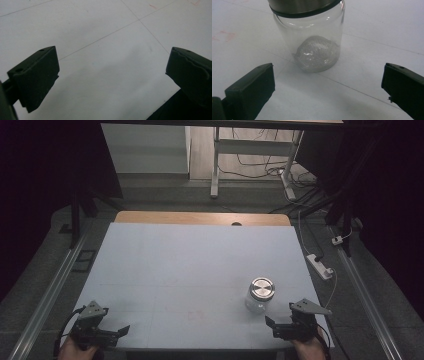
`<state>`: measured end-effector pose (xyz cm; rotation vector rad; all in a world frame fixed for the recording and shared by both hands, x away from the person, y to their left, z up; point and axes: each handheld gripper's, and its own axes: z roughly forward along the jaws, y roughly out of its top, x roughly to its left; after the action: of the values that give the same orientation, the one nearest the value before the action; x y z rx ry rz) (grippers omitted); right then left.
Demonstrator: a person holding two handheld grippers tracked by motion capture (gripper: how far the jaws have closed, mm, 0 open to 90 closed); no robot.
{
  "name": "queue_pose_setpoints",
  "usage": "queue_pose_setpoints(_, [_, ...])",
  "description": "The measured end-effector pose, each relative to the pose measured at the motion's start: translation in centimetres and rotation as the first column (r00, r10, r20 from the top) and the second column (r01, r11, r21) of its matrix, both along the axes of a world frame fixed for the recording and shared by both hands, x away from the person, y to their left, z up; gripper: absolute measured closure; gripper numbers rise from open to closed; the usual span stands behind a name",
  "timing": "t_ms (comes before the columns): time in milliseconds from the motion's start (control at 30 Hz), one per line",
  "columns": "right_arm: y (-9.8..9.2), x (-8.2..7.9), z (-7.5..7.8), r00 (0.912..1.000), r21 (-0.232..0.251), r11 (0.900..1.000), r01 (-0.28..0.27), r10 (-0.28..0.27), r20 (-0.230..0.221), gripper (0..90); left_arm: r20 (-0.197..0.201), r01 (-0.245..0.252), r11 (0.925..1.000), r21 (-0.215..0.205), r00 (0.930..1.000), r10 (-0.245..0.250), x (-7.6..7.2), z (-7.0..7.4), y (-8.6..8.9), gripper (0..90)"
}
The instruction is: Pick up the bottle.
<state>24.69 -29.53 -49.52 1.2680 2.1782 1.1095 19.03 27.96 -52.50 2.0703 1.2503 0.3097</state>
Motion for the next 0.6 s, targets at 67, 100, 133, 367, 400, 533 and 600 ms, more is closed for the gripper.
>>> queue_pose_setpoints(67, [-0.08, 0.04, 0.00, 1.0000, 0.008, 1.000, -0.002, 0.002, -0.004, 0.0, 0.001, -0.001, 1.0000, 0.001, 1.0000, 0.001, -0.02, 0.01, 0.00, 0.0])
queue_pose_setpoints(100, [-0.13, 0.06, 0.00, 1.0000, 0.014, 1.000, -0.003, 0.003, -0.008, 0.0, 0.002, -0.002, 1.0000, -0.002, 1.0000, 0.002, -0.02, 0.00, 0.02, 0.0])
queue_pose_setpoints(133, [-0.16, 0.10, 0.00, 0.9999, 0.021, 1.000, -0.008, 0.009, -0.014, 0.0, -0.001, 0.000, 1.0000, -0.006, 1.0000, 0.000, -0.01, 0.01, 0.07, 0.0])
queue_pose_setpoints(367, [-0.10, 0.26, -0.05, 0.9992, 0.020, 0.999, -0.026, 0.026, -0.031, 0.0, -0.004, 0.005, 0.9999, -0.014, 1.0000, -0.005, 0.02, 0.00, 0.12, 0.0])
queue_pose_setpoints(400, [-0.10, 0.26, -0.05, 0.9992, 0.020, 0.999, -0.026, 0.026, -0.031, 0.0, -0.003, 0.005, 0.9999, -0.015, 1.0000, -0.005, 0.02, 0.00, 0.13, 0.0])
queue_pose_setpoints(533, [-0.07, 0.30, -0.07, 0.9985, 0.021, 0.999, -0.038, 0.039, -0.037, 0.0, -0.001, 0.004, 0.9997, -0.023, 1.0000, -0.004, -0.01, 0.03, 0.20, 0.0])
queue_pose_setpoints(600, [0.01, 0.27, -0.07, 0.9982, 0.013, 0.999, -0.047, 0.048, -0.036, 0.0, -0.002, 0.004, 0.9997, -0.023, 1.0000, -0.005, -0.01, 0.03, 0.19, 0.0])
